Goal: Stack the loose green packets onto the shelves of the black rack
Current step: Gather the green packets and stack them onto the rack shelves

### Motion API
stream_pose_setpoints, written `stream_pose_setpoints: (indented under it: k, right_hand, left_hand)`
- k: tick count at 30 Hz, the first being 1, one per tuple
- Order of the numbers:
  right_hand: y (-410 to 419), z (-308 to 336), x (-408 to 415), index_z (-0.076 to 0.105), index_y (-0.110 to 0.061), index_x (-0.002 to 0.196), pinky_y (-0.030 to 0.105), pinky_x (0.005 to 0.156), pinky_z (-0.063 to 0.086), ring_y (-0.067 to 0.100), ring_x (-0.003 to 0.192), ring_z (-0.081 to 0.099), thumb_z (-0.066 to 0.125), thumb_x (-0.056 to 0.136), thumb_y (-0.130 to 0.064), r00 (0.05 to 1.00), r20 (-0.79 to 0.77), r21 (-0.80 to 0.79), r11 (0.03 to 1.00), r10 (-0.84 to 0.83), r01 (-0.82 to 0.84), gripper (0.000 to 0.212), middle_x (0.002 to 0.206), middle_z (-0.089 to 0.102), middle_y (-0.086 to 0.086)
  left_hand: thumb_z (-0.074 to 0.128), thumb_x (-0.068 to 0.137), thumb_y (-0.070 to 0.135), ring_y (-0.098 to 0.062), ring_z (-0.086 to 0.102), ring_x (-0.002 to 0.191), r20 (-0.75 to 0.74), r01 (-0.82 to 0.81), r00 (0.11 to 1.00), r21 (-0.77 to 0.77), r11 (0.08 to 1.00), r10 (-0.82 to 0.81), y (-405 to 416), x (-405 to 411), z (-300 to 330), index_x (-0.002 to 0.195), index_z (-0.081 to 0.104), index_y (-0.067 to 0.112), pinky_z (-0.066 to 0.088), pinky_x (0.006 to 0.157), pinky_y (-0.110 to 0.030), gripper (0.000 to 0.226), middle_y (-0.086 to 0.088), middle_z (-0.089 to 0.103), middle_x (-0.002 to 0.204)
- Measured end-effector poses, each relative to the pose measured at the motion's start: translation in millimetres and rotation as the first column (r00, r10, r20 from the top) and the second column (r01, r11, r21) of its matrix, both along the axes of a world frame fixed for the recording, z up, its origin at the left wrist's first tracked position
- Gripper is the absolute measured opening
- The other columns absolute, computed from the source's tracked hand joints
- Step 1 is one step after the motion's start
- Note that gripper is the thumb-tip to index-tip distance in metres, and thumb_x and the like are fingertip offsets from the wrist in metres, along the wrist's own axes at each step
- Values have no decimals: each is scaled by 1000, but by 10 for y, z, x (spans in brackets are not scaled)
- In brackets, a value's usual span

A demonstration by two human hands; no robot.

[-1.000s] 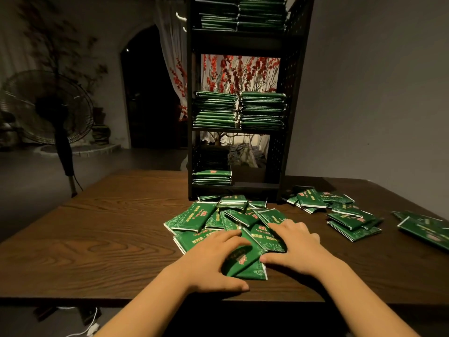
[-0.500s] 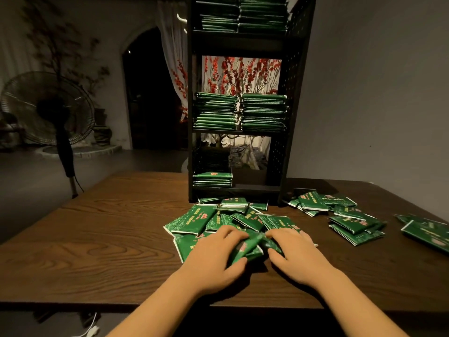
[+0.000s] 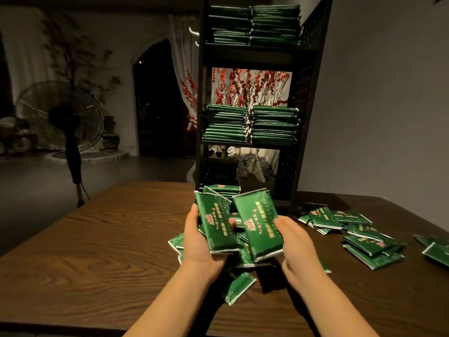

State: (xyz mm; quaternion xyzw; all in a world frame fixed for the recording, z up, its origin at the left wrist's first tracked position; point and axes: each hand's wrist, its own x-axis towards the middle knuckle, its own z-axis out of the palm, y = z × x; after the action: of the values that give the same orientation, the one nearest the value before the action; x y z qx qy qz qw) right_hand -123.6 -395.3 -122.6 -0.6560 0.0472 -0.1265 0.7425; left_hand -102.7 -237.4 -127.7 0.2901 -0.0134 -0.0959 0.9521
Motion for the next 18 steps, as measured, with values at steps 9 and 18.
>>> stream_pose_setpoints:
  k: [9, 18]
  right_hand:
    - [606, 64, 393, 61, -12, 110, 33, 73, 54, 19, 89, 70, 43, 104, -21, 995, 11, 194, 976, 101, -101, 20, 101, 72, 10]
    - [438, 166, 819, 57, -12, 112, 39, 75, 56, 24, 88, 72, 62, 89, 3, 967, 186, 56, 981, 174, -187, 28, 100, 74, 10]
  left_hand:
    - [44, 101, 40, -26, 71, 88, 128, -122, 988, 348, 929, 82, -136, 266, 121, 101, 73, 11, 53, 86, -40, 41, -14, 75, 99]
    - [56, 97, 17, -26, 69, 107, 400, -347, 904, 486, 802, 149, 174, 739, 38, 121, 62, 20, 53, 95, -49, 24, -7, 72, 115]
